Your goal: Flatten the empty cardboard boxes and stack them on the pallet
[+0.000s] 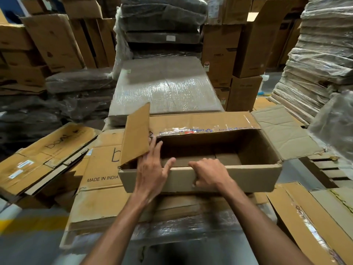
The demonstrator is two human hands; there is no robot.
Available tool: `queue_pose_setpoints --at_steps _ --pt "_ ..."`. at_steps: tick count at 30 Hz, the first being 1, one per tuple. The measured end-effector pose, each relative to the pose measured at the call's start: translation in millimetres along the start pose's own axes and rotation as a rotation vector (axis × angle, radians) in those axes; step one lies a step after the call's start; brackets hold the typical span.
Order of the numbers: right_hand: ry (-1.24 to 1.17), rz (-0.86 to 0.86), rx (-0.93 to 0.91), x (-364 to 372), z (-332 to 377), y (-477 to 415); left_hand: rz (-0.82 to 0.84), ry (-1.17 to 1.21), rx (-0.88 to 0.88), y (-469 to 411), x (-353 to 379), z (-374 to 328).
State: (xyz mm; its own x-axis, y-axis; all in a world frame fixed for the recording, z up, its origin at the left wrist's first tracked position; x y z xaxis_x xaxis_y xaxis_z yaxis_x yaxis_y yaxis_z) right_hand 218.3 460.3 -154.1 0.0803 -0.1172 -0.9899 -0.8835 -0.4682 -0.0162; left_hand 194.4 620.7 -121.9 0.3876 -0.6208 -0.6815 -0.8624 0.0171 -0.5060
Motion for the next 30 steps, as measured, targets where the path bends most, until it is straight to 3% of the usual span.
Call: queue_pose_setpoints --at_steps 5,9,14,20,22,26,30 --pt "-0.028 -0.004 0.002 3 0 0 -0.226 -0.159 -0.084 -27 -66 49" --pt "-0.04 -0.018 0.013 2 2 0 -0.063 -0.273 -0.417 -25 -60 114" --pt "-0.026 -0.004 -0.008 1 4 6 0.106 -0.259 -0.701 -22 -43 131" --pt "-0.131 0.118 0.038 5 -4 7 0.058 -0.251 -0.685 -28 -41 130" --pt "-0.349 0.185 0.109 5 -9 5 0.033 -0.245 -0.68 -26 -44 131" --pt "-0.858 0.071 0.319 -3 -24 -20 0.017 -0.211 -0.682 -21 -49 125" --pt "-1.752 0.072 0.505 11 -8 -39 -0.003 -0.209 -0.691 -10 -53 125"
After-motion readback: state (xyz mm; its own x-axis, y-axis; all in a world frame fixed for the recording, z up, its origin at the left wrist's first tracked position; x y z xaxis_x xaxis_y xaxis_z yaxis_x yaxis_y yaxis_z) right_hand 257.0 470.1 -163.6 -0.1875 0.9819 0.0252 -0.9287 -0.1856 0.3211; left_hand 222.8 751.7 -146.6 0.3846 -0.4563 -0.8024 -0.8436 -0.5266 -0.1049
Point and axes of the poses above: each hand's wrist, its own y-axis away from the middle knuckle, its own x-axis out of the palm, z = x × y, the point moved 10 cm from there along -y, towards the middle knuckle, and after that the axes turned 8 degrees about y, right-handed, at the moved point
